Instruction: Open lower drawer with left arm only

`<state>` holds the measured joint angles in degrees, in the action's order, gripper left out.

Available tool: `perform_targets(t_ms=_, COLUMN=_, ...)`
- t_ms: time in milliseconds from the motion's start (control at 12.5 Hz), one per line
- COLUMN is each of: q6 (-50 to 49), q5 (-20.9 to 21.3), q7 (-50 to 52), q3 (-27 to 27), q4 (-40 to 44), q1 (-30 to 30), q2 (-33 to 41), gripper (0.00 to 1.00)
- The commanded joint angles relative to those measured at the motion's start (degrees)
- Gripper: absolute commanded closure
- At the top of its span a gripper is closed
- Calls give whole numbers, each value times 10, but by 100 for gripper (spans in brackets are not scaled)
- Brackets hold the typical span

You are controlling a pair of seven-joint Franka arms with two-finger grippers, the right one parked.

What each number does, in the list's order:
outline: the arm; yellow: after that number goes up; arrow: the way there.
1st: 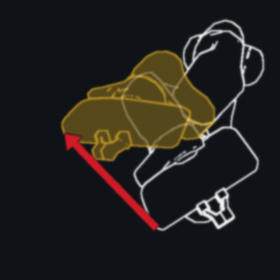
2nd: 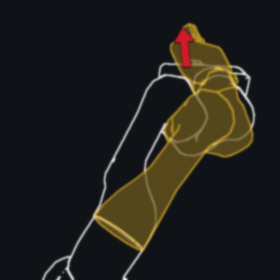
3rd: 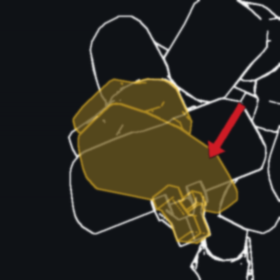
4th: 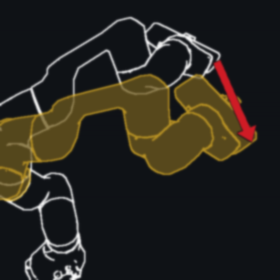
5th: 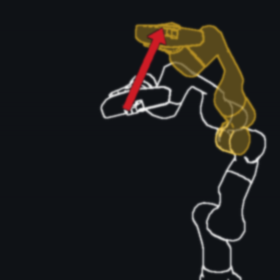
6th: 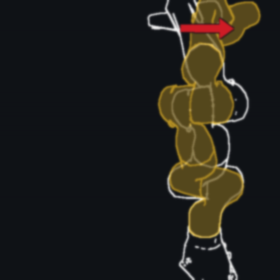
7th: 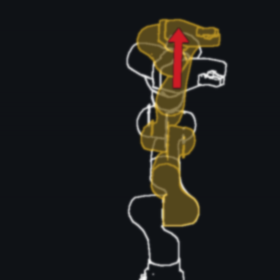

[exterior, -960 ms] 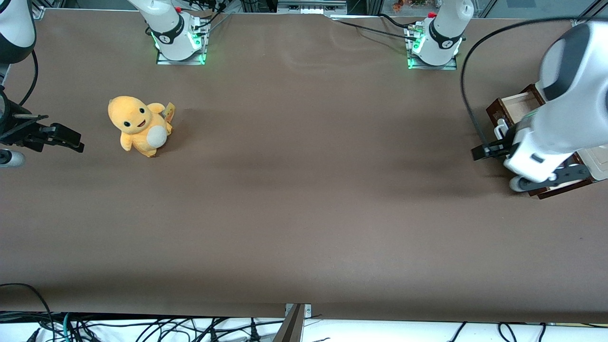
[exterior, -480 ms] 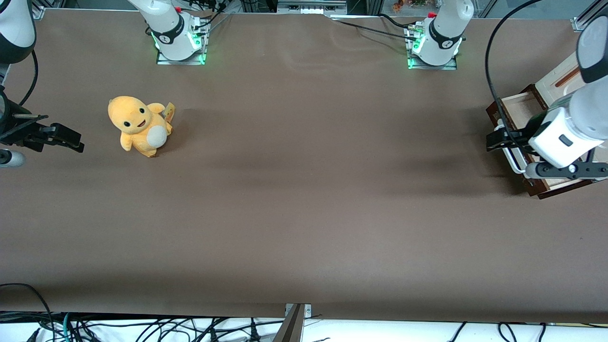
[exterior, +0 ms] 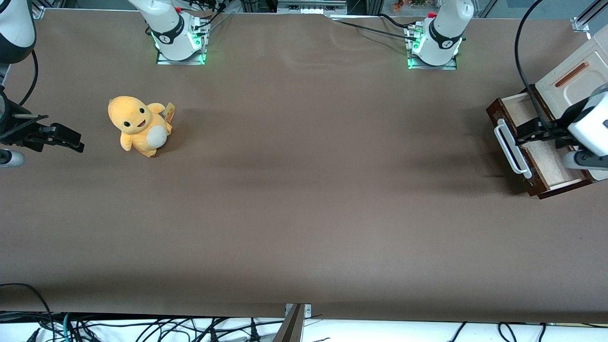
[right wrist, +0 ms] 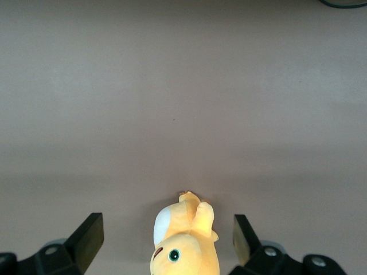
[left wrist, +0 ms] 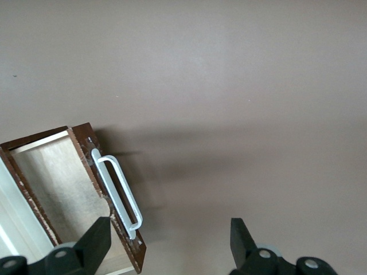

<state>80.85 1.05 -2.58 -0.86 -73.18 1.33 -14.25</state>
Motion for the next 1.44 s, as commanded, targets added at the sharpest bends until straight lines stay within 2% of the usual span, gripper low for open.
perform_targets(t_ms=0, q6=-2, q5=-17, q7=-15, q3=-7, q4=-27, q1=3, q2=31, gripper=4)
perform_targets(t_ms=160, q6=-13, q5=-17, q7=-15, q3=-7, q4=-33, q1=4, q2=40, gripper=4)
perform_targets(t_ms=240, q6=-17, q5=-16, q7=-14, q3=-7, q4=-33, q1=10, q2=44, gripper=0)
perform_targets(t_ms=1360, q6=-49, q5=-19, q7=-13, q3=-4, q4=-6, q1=13, q2=38, gripper=0)
